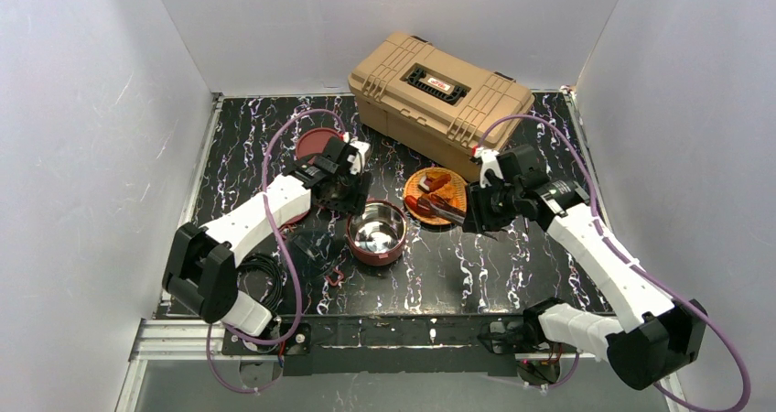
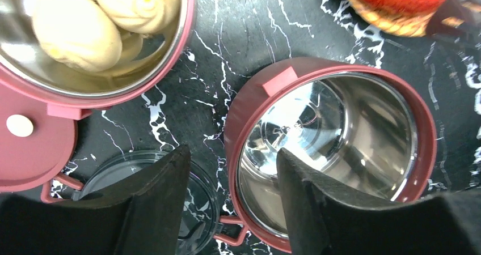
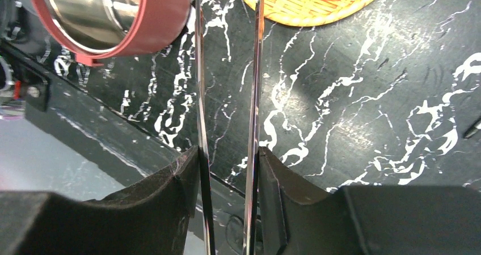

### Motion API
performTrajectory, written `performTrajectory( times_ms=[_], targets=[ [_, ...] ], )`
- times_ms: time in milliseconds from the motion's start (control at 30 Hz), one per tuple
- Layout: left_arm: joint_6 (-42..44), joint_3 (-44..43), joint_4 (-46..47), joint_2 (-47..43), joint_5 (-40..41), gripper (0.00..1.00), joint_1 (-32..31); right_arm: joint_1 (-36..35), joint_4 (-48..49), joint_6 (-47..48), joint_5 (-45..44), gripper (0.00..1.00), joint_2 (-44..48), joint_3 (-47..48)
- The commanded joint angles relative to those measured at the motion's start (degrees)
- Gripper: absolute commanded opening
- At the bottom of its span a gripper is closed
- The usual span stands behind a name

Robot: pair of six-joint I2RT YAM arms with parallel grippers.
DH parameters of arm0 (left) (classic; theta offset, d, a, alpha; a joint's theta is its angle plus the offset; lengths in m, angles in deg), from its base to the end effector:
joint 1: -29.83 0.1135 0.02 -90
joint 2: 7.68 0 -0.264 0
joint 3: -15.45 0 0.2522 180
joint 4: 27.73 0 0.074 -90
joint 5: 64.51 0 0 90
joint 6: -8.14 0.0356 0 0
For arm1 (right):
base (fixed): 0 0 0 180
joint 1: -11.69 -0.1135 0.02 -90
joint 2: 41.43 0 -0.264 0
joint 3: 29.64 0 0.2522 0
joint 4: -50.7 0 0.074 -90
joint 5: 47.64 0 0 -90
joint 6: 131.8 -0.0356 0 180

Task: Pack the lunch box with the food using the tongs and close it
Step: Move the packing box to the center of the board.

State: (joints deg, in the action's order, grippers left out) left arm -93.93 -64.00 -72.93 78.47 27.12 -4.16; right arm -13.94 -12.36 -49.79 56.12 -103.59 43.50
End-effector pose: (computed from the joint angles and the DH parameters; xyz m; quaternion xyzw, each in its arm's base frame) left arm 0.2662 -0.1783 0.2612 0.1751 0.9288 -0.1153 0.3056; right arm 0.1866 0.0989 0.3093 -0.1824 0.9219 0.2017 0.2760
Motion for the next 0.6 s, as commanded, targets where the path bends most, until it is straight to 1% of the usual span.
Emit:
performTrajectory(
  times_ms=[0, 100, 233, 333, 467, 567],
  targets=[
    [-2.5, 0.6, 2.4, -7.1, -4.6, 0.59, 3.0, -4.5, 2.1, 2.2, -8.0, 0.47, -2.2, 3.1],
    [-2.1, -2.0, 1.3, -9.2, -5.5, 0.71, 4.8, -6.7, 1.7, 3.1, -11.6, 0.48, -4.2, 4.7],
    [-2.9, -6.7, -0.4, -10.3, -6.3, 0.79, 8.2, -9.3, 1.8, 4.2, -13.5, 0.48, -6.3, 6.3],
    [-3.1, -6.7, 1.3, -12.1, -7.8, 0.84, 10.9, -11.6, 1.5, 5.2, -16.5, 0.48, -7.8, 7.5],
    [-1.9, -2.4, 3.4, -16.1, -2.9, 0.97, 13.5, -14.6, 0.8, 6.1, -18.3, 0.47, -10.1, 9.0],
    [-0.1, 0.8, 3.3, -19.4, 3.0, 0.98, 14.0, -17.0, 0.5, 7.1, -20.0, 0.46, -11.7, 10.0]
  ],
)
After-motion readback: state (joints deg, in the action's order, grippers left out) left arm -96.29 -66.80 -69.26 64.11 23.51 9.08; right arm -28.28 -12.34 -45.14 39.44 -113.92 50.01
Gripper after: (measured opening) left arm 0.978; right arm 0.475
